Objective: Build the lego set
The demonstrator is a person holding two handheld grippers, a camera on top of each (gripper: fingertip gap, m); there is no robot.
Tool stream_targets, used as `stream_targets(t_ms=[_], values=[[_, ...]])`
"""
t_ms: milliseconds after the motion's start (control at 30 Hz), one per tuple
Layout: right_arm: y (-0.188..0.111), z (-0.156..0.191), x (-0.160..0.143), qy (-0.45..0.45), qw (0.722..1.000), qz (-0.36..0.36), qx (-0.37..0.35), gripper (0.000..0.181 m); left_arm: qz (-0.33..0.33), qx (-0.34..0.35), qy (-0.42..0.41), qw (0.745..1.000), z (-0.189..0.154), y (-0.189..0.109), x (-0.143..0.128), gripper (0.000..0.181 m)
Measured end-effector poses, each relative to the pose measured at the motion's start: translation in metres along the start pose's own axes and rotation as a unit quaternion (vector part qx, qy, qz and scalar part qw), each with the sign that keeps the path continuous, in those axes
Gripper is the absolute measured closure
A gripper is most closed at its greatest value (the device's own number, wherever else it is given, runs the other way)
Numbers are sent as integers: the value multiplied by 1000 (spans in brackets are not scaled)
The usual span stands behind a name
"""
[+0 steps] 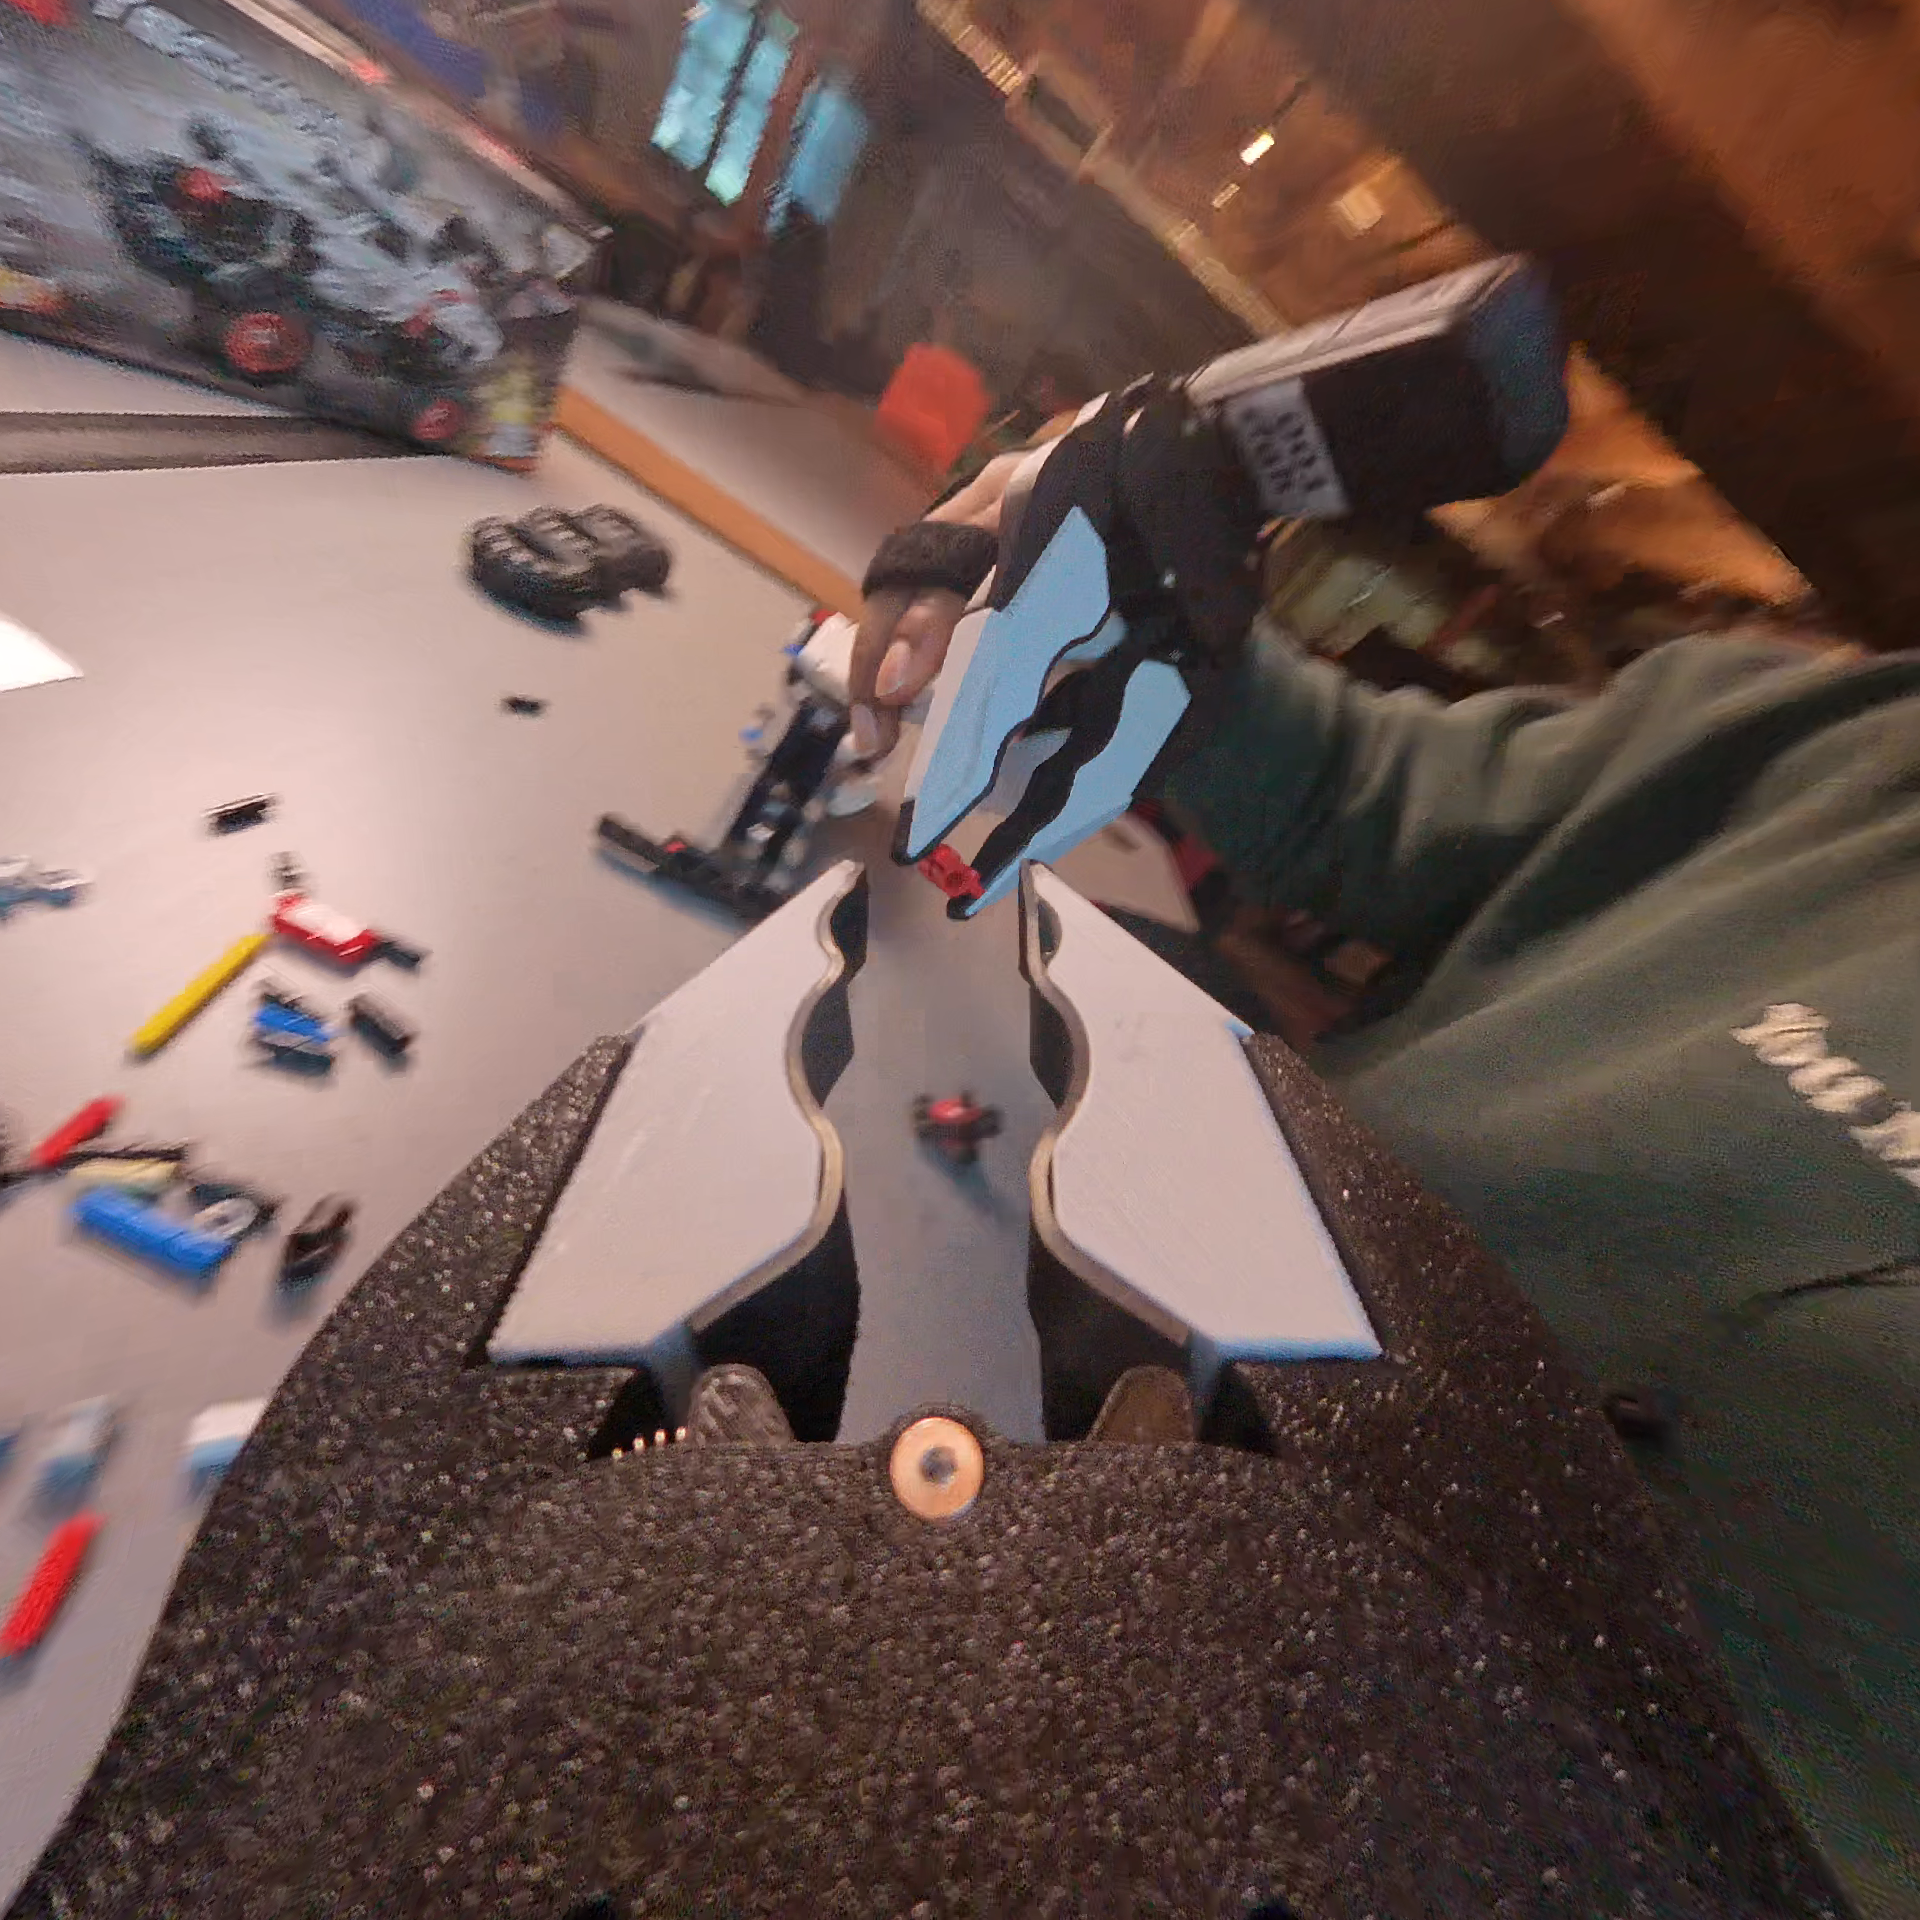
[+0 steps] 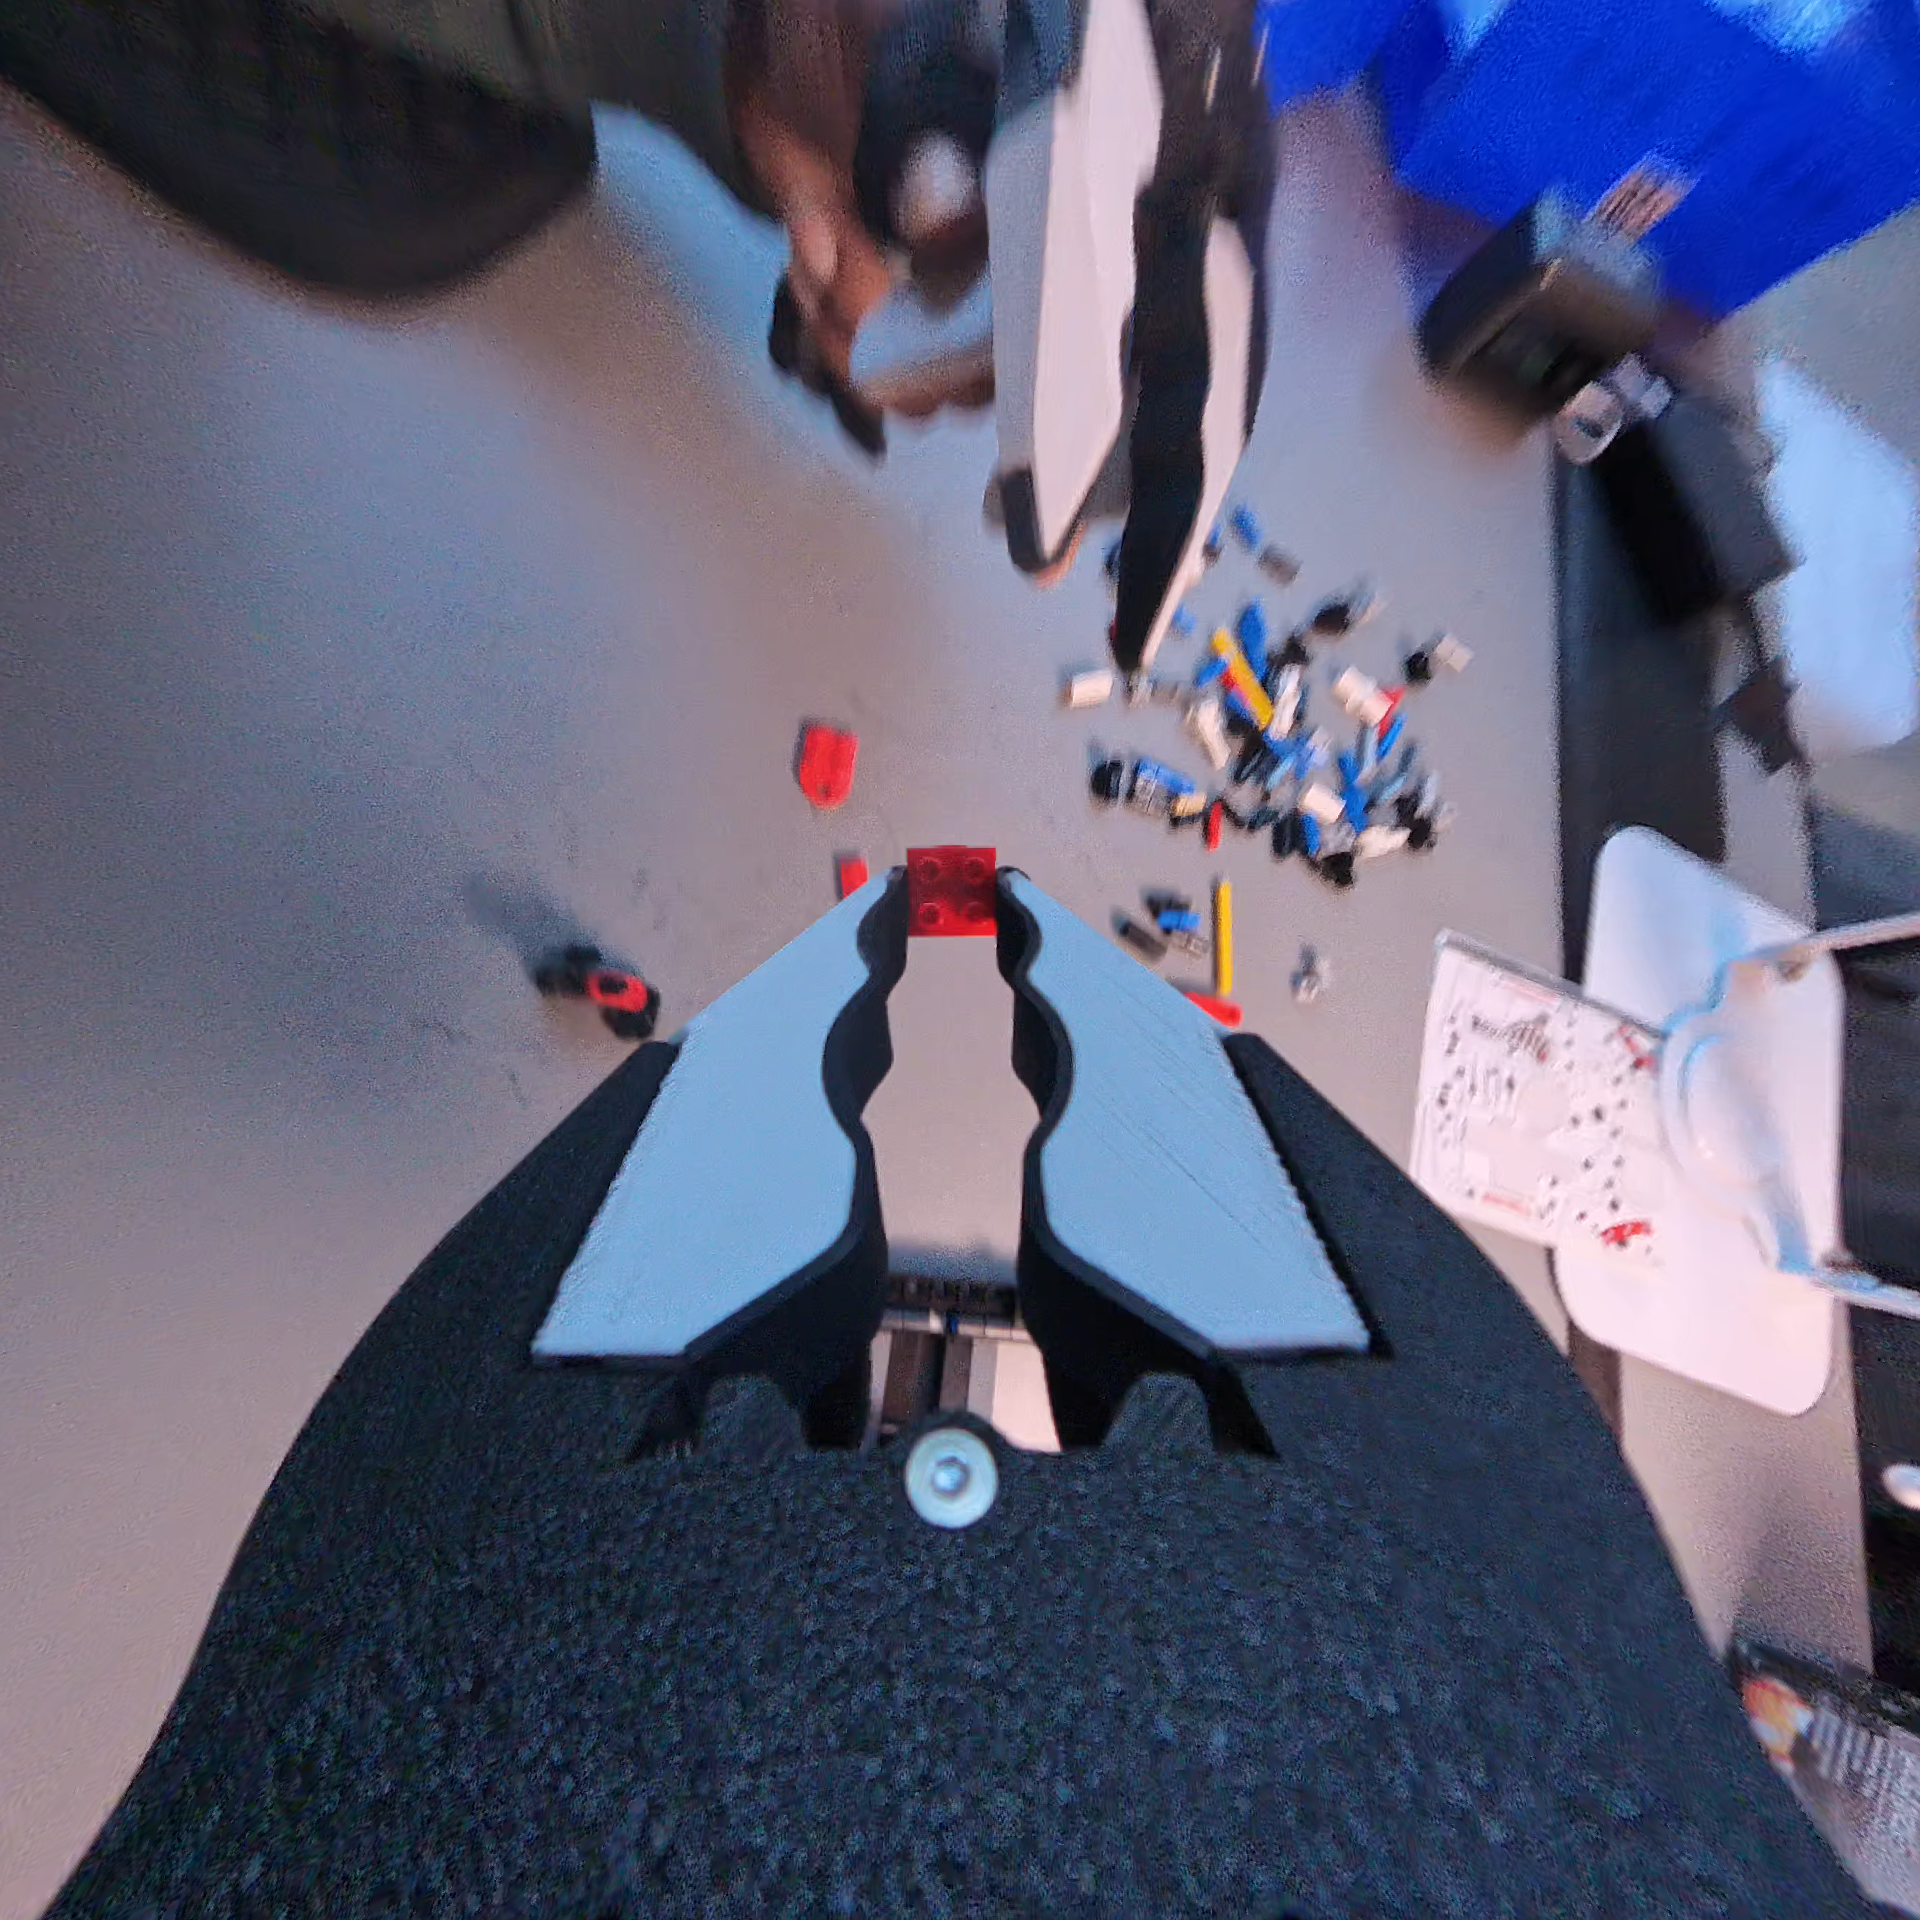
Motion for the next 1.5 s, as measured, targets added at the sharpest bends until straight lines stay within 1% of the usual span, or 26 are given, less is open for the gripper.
stream_targets(t_ms=[33, 100, 167, 300, 433, 533, 667, 733, 767, 867, 933, 1033, 1100, 1167, 1267, 1400, 1500], values=[[10, -3, -16, 0, 999, 41, 15, 166, 40, 55, 28, 997, 8, -3, -7, 152], [29, -1, -41, 3, 993, 105, 57, 165, 124, 139, 79, 979, 21, -10, -24, 150], [44, 3, -53, 7, 985, 141, 94, 165, 184, 173, 107, 962, 24, -14, -41, 146], [62, 6, -63, -14, 972, 192, 134, 165, 249, 161, 100, 950, 20, -12, -72, 142], [65, 3, -61, -18, 964, 215, 156, 165, 308, 155, 117, 931, 20, -10, -92, 140], [66, 3, -61, -20, 962, 220, 161, 165, 338, 162, 136, 917, 22, -9, -100, 141], [65, 3, -61, -20, 965, 215, 150, 165, 347, 171, 162, 908, 23, -9, -101, 156], [64, 4, -61, -11, 966, 211, 148, 157, 350, 178, 174, 903, 25, -10, -101, 163], [63, 5, -60, -5, 967, 207, 146, 156, 352, 180, 179, 901, 26, -10, -101, 164], [55, 3, -52, 0, 977, 177, 122, 155, 353, 181, 185, 899, 25, -10, -101, 164], [45, 2, -42, 4, 985, 142, 94, 154, 354, 182, 189, 898, 25, -10, -101, 164], [22, 3, -19, 25, 997, 57, 43, 152, 354, 190, 197, 894, 26, -10, -101, 165], [5, 6, -7, 47, 999, -4, 4, 150, 352, 204, 206, 890, 29, -10, -99, 165], [-11, 11, 0, 81, 994, -58, -33, 149, 346, 224, 208, 887, 34, -12, -96, 165], [-29, 21, -1, 141, 978, -129, -79, 145, 331, 232, 197, 893, 35, -14, -91, 165], [-36, 30, -21, 195, 956, -167, -142, 141, 325, 252, 187, 892, 37, -15, -88, 165], [-35, 29, -32, 219, 941, -197, -167, 142, 323, 258, 178, 893, 39, -13, -90, 165]])
Point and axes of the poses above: each gripper's, where its closed fingertips meet, y out along the fingers, x out of its top, z = x × y across the jaws, the point moved 4 cm from there along -y, back along the fingers, and after that the axes turned 6 degrees about y, right-handed, at the moved point
